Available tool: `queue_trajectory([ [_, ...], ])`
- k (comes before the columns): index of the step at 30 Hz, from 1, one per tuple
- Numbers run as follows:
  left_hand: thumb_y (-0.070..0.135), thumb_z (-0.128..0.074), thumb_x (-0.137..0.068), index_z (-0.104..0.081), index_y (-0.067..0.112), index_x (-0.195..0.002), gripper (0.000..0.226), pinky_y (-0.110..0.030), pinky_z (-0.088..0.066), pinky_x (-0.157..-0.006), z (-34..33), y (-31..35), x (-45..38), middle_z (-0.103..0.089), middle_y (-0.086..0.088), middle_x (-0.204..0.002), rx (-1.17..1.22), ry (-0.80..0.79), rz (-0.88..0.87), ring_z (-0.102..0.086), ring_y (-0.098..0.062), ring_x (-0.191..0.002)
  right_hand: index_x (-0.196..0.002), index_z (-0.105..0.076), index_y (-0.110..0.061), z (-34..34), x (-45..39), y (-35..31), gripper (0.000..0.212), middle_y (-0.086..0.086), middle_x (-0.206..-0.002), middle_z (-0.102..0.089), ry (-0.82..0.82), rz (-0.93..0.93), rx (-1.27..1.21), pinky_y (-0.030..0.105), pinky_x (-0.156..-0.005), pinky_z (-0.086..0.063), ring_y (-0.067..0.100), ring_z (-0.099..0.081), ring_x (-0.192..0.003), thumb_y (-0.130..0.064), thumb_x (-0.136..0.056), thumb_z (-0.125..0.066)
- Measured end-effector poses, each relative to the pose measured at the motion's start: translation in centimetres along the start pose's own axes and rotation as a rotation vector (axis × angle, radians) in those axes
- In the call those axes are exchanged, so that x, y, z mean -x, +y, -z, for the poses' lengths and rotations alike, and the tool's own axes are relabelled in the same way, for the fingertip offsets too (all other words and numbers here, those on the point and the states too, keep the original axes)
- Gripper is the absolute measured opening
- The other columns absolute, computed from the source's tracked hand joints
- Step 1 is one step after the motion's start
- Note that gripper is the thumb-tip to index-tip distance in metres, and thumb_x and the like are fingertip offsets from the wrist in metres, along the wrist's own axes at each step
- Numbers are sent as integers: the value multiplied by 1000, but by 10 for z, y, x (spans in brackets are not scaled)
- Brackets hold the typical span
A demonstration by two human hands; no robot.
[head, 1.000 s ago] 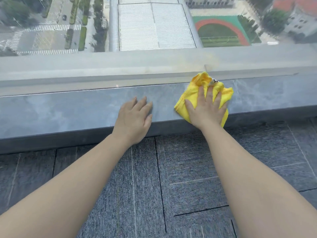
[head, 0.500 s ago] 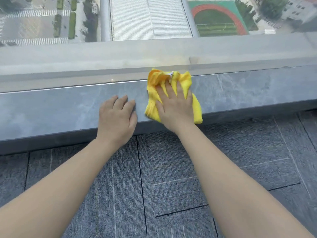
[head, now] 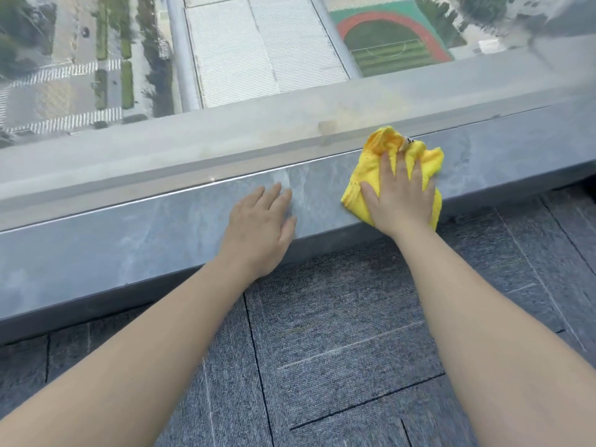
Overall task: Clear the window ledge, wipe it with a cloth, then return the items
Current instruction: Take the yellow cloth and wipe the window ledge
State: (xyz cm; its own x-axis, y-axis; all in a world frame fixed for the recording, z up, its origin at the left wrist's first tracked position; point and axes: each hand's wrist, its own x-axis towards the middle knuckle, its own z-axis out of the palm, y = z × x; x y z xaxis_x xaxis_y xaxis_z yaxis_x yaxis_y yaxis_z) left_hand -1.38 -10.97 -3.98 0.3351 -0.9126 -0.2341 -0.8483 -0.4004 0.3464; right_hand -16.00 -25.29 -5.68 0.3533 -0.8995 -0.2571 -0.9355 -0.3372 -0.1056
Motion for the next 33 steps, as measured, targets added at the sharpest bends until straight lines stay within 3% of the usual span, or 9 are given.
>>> queue_trajectory([
  [5, 33, -29, -95, -16, 17, -144, 53, -38, -10, -119, 10, 4, 5, -17, -5, -157, -55, -78, 93, -12, -23, -145, -149, 5, -14, 2, 1, -39, 68, 10, -159, 12, -75, -143, -45, 59, -115, 6, 39, 10, -145, -48, -96, -21],
  [10, 36, -31, -94, -22, 15, -143, 54, -38, -13, -118, 20, 8, -1, -20, -9, -156, -85, -106, 92, -17, -27, -143, -149, 5, -19, -9, 26, -72, 66, 6, -160, 10, -89, 107, -42, 57, -114, 9, 36, 13, -145, -47, -96, -22],
  [15, 36, -28, -95, -20, 14, -143, 54, -38, -12, -118, 21, 20, -24, -17, -9, -156, -74, -157, 17, -14, -26, -144, -148, 7, -29, 0, 27, -29, 61, -5, -160, 10, -143, 313, 79, 50, -117, 5, 24, 12, -147, -47, -97, -19],
  [21, 34, -27, -95, -18, 13, -143, 54, -39, -12, -119, 18, 36, -34, -15, -9, -157, -30, -240, -121, -14, -26, -144, -149, 8, -25, 13, 22, 4, 64, -1, -160, 13, -191, 25, 68, 51, -118, 4, 27, 11, -147, -49, -96, -19],
  [27, 34, -27, -95, -20, 13, -143, 53, -39, -12, -119, 5, 46, -43, -14, -8, -157, -4, -242, -122, -13, -26, -144, -148, 12, -22, 16, 6, 13, 68, 2, -159, 17, -213, -164, -31, 53, -117, 4, 30, 16, -146, -52, -95, -19],
  [30, 42, -15, -84, -23, 11, -142, 67, -40, -13, -117, -1, 52, -57, -19, -9, -156, 7, -139, -130, -15, -28, -144, -148, 11, -18, 15, -18, 6, 69, 6, -159, 17, -141, -226, -77, 57, -114, 10, 34, 17, -145, -51, -95, -18],
  [33, 42, -18, -81, -41, 2, -133, 69, -49, -24, -112, -7, 57, -70, -40, -19, -145, 68, 82, -216, -33, -38, -136, -149, 7, -15, 12, -33, -3, 68, 9, -159, 12, -92, -138, -56, 59, -112, 13, 36, 17, -144, -49, -95, -19],
])
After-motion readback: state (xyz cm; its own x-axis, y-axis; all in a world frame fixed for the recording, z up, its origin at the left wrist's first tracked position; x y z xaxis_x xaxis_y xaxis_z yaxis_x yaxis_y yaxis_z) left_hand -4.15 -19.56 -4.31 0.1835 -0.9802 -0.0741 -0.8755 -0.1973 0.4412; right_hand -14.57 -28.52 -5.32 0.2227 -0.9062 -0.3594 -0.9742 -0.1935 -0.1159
